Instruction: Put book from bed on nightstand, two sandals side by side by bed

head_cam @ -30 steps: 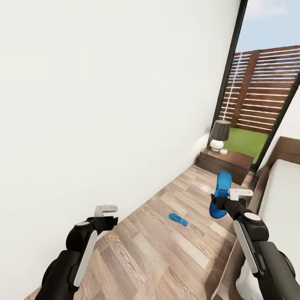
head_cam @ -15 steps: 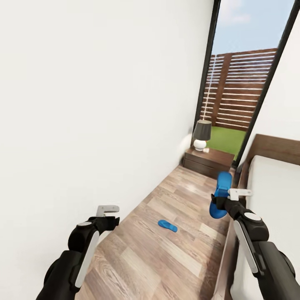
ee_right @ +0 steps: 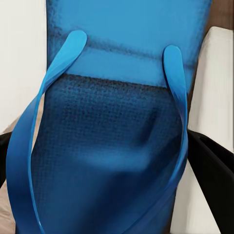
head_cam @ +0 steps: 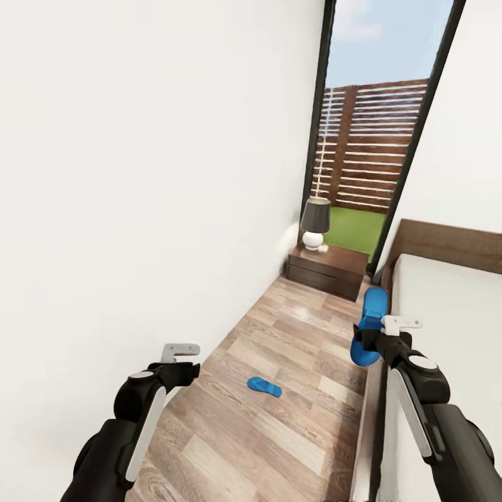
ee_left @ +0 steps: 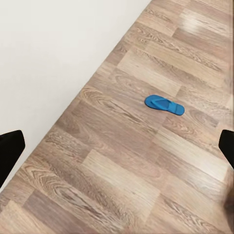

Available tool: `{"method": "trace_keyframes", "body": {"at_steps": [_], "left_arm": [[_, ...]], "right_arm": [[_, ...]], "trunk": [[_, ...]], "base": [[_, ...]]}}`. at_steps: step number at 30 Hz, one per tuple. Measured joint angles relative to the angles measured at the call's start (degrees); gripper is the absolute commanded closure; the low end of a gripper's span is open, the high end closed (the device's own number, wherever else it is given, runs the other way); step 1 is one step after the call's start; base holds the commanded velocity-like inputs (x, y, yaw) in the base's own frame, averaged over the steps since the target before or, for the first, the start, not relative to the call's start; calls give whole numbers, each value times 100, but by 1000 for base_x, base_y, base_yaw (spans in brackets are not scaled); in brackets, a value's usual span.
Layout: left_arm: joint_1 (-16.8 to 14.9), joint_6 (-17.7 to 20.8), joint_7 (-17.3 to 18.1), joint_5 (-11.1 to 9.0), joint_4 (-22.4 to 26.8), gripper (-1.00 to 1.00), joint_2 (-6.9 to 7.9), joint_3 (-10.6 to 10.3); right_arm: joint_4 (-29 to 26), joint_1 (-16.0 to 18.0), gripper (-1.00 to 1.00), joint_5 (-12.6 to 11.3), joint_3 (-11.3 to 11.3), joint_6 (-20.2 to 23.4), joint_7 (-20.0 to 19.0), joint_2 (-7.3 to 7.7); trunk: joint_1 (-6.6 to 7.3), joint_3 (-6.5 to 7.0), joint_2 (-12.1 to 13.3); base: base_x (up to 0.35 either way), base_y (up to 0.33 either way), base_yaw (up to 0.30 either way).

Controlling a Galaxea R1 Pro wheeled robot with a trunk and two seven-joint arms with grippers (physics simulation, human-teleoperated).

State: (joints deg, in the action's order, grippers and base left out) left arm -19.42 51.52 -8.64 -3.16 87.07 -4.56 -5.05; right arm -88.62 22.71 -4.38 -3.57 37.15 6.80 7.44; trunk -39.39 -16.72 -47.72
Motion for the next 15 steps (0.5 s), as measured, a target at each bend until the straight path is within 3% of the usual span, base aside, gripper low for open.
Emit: {"method": "trace_keyframes", "body": {"at_steps": [15], "left_arm": [[4, 4, -16, 0, 1, -100, 8, 9]], "right_arm": [[0, 0, 100, 1, 1, 3, 1, 0]], "trunk": [[-1, -130, 0]], "base": [[3, 0, -79]]}}
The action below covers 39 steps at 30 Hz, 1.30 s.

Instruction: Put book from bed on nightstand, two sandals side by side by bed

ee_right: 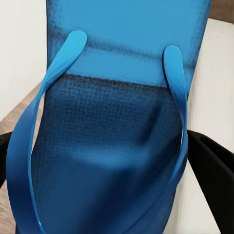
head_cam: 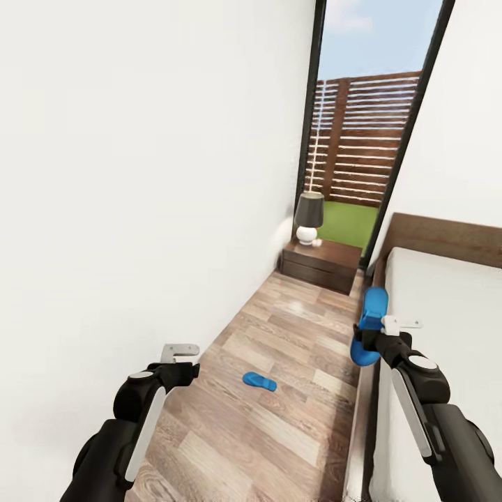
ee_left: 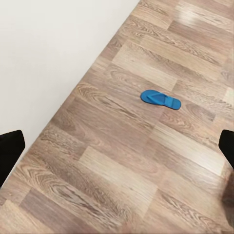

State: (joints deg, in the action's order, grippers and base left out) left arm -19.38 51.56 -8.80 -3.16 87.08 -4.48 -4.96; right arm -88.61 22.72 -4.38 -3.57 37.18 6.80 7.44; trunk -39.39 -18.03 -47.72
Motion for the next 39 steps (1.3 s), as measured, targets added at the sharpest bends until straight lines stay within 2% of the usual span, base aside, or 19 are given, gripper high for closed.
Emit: {"method": "trace_keyframes", "body": {"at_steps": [31, 39], "left_arm": [[0, -4, 0, -9, 1, -100, 0, 0], [0, -4, 0, -9, 1, -100, 0, 0]], "right_arm": [[0, 0, 100, 8, 8, 2, 0, 0], [0, 2, 100, 9, 7, 136, -1, 0]], "trunk": [[0, -278, 0], [0, -350, 0]], "base": [[0, 0, -1], [0, 5, 0]]}}
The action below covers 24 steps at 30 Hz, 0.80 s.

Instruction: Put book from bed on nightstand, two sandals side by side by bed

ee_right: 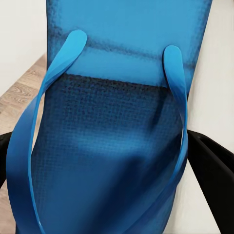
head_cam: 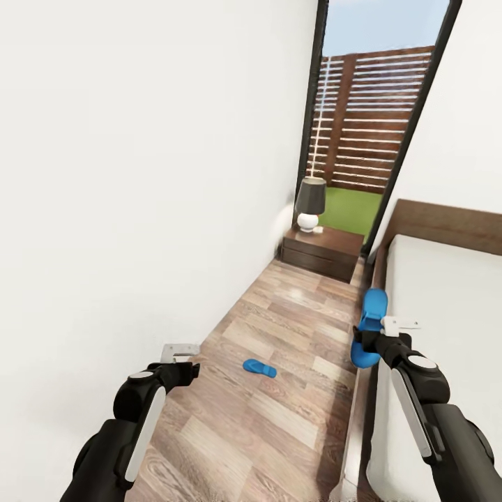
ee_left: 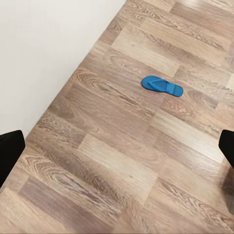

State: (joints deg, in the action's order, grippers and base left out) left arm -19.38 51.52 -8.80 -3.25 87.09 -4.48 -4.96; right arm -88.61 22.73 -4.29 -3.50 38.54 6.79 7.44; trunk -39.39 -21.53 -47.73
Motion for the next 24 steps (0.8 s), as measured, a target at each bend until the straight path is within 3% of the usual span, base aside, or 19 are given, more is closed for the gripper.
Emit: {"method": "trace_keyframes", "body": {"at_steps": [4, 14, 24], "left_arm": [[-1, 3, 0, -12, -1, -100, -1, -5], [-1, 2, 0, -8, -4, -100, -3, -9], [-1, 1, -4, -1, -5, -100, -9, -99]], "right_arm": [[-1, -2, 100, 0, 1, 3, 0, 1], [0, -2, 100, -5, -5, 3, -1, 1], [0, -2, 100, -6, -7, 4, 0, 1]], "trunk": [[0, -9, 0], [0, -10, 0], [3, -10, -1]], "base": [[0, 236, -83], [8, 276, -241], [238, 213, -252]]}}
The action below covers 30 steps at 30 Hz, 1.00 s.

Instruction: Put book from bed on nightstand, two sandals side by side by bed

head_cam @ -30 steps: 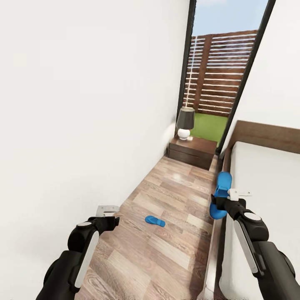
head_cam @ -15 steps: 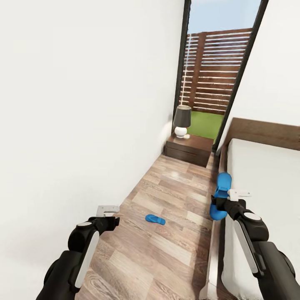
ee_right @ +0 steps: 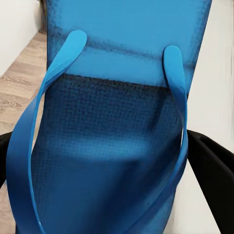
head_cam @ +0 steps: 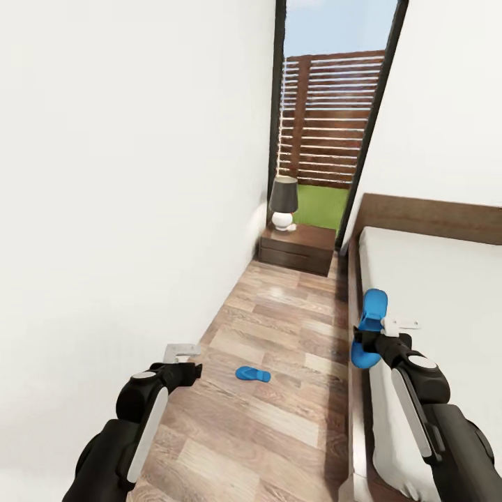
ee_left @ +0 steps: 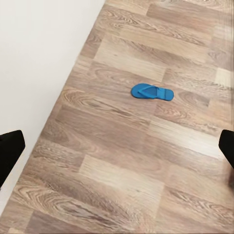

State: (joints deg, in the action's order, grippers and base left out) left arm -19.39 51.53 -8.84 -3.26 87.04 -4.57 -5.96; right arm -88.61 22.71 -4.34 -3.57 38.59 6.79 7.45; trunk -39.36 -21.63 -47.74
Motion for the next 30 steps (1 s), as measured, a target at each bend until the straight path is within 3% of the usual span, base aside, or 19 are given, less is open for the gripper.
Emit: {"method": "trace_keyframes", "body": {"at_steps": [30], "left_arm": [[0, 0, -5, 9, 0, -100, 0, -50]], "right_arm": [[0, 0, 100, -4, 0, 0, 0, 0]], "trunk": [[0, 0, 0]], "base": [[314, 163, -252]]}}
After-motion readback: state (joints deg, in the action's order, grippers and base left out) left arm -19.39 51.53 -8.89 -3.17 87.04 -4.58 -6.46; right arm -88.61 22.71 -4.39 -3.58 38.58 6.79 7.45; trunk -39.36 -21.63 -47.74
